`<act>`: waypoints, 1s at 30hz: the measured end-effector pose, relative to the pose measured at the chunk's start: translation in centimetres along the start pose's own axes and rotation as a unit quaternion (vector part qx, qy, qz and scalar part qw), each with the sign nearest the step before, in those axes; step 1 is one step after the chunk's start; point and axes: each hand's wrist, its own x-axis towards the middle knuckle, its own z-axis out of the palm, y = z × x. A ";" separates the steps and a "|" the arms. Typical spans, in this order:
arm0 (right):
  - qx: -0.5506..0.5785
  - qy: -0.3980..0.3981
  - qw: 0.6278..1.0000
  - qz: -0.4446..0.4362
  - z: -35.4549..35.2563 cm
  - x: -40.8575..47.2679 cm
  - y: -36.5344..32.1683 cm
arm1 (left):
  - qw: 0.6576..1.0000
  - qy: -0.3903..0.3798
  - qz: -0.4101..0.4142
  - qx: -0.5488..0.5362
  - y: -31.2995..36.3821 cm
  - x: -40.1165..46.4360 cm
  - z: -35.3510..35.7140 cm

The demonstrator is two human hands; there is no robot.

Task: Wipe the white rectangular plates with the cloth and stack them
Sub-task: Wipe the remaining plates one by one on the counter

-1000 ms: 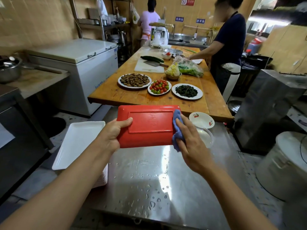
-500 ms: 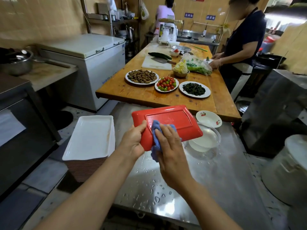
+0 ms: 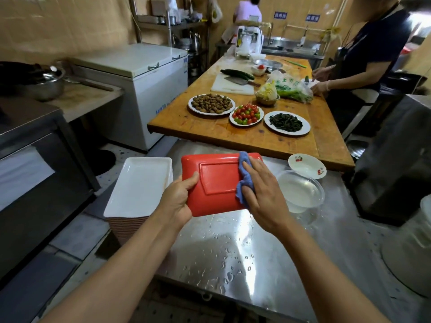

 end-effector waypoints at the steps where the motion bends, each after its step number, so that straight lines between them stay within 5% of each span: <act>1: 0.016 0.005 1.000 0.011 -0.1 -0.3 0.6 | 1.000 0.001 -0.006 -0.002 0.1 0.1 -0.3; 12: 0.222 0.056 0.955 0.188 0.7 -3.2 4.1 | 0.999 0.006 -0.039 0.028 -0.6 1.2 -2.4; 17: 0.152 0.044 0.954 0.255 1.2 -6.4 6.5 | 0.997 0.010 -0.064 0.036 -1.9 1.7 -1.9; 22: 0.012 -0.094 0.944 0.315 2.2 -9.6 9.0 | 0.996 -0.004 -0.037 0.083 -3.7 2.5 -0.8; 30: -0.047 -0.222 0.901 0.369 4.9 -14.2 10.7 | 0.991 0.006 -0.010 0.136 -6.3 2.5 0.5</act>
